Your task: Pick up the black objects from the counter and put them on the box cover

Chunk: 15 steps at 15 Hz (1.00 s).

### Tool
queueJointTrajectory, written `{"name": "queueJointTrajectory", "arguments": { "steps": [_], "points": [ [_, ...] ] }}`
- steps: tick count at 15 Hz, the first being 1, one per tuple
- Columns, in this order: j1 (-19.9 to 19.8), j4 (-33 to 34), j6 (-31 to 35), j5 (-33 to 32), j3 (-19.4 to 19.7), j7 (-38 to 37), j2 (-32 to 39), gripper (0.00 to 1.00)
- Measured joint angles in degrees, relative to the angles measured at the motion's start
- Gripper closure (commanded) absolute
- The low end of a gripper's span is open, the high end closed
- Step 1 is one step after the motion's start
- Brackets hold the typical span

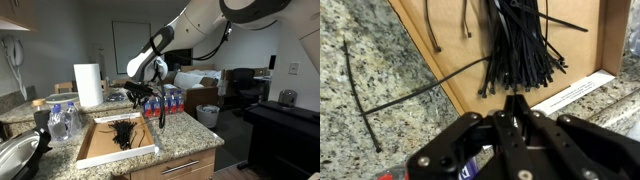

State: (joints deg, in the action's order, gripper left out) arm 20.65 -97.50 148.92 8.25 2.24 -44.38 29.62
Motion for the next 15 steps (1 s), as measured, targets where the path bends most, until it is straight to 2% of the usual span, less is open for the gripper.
{"name": "queueJointTrajectory", "arguments": {
  "steps": [4, 5, 6, 10, 15],
  "points": [
    [0.99, 12.65, -12.38, -4.52, 0.19, -4.46, 5.71, 0.99],
    [1.26, 15.57, -15.33, -5.09, 0.12, -4.89, 7.32, 0.88],
    [1.47, 18.26, -17.98, -5.54, -0.03, -5.32, 8.93, 0.68],
    [2.2, 27.66, -24.87, -6.66, -0.26, -6.2, 14.98, 0.43],
    [2.57, 35.64, -28.86, -7.23, -0.23, -6.71, 19.66, 0.11]
  ]
}}
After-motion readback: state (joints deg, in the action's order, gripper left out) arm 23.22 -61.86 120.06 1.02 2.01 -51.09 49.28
